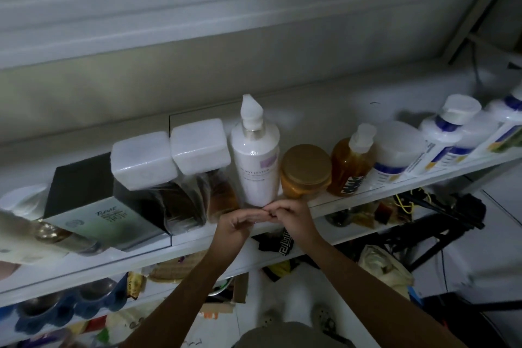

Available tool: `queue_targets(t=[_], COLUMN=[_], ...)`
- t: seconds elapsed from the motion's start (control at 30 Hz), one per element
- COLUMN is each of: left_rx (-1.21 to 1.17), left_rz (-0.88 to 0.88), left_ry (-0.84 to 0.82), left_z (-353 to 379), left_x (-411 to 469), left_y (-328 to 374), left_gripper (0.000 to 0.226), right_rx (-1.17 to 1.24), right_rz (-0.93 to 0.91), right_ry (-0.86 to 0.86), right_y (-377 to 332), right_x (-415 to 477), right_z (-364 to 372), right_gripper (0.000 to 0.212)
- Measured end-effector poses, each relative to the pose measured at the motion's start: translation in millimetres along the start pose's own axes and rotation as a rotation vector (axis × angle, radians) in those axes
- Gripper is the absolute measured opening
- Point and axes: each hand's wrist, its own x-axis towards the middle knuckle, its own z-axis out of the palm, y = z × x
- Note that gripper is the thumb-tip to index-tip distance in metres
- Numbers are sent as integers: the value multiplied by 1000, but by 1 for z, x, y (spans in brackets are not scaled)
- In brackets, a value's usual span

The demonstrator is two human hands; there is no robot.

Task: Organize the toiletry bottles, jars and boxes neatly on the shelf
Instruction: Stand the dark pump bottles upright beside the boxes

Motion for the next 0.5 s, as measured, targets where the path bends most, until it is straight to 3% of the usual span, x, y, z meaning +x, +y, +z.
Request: queue_targets(t=[0.23, 0.5], left_rx=[83, 177], left_rz=[3, 33], left_ry=[89, 14], left_z=[14, 73], left_x=[-3, 3], left_y=[3, 16], left_gripper=[67, 63], right_rx=[100, 110], right_rz=[-11, -107], right_ry=[-94, -170], right_y=[5, 10], right_x=[1, -6], right_z=[-11, -83], right_gripper=[30, 21])
